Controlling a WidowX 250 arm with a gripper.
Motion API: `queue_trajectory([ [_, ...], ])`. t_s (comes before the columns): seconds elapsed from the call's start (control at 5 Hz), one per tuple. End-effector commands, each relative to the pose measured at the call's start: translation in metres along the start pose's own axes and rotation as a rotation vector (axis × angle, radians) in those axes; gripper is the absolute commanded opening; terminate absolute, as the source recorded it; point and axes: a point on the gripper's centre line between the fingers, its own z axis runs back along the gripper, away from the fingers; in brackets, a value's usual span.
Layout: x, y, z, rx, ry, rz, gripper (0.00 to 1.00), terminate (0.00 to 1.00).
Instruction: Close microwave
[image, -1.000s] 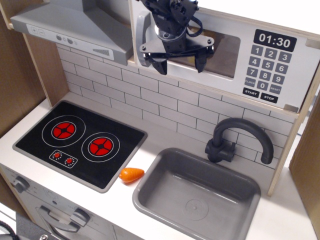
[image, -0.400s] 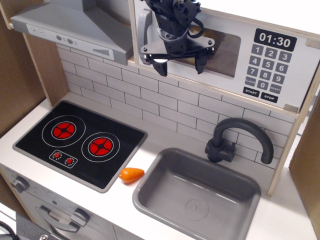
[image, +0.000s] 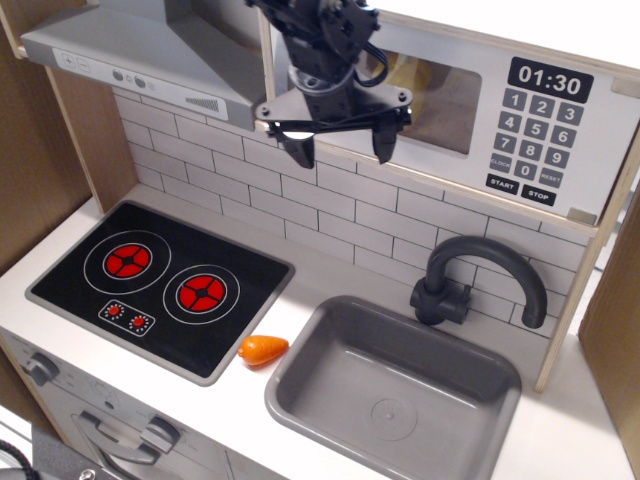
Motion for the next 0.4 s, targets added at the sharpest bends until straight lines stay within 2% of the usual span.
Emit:
queue_trajectory([
  [0.0, -0.0005, -0.0022, 0.0319, 0.015, -0.008, -0.014, 1.00, 0.00],
  [0.2, -0.0005, -0.0022, 0.0319, 0.015, -0.008, -0.014, 1.00, 1.00],
])
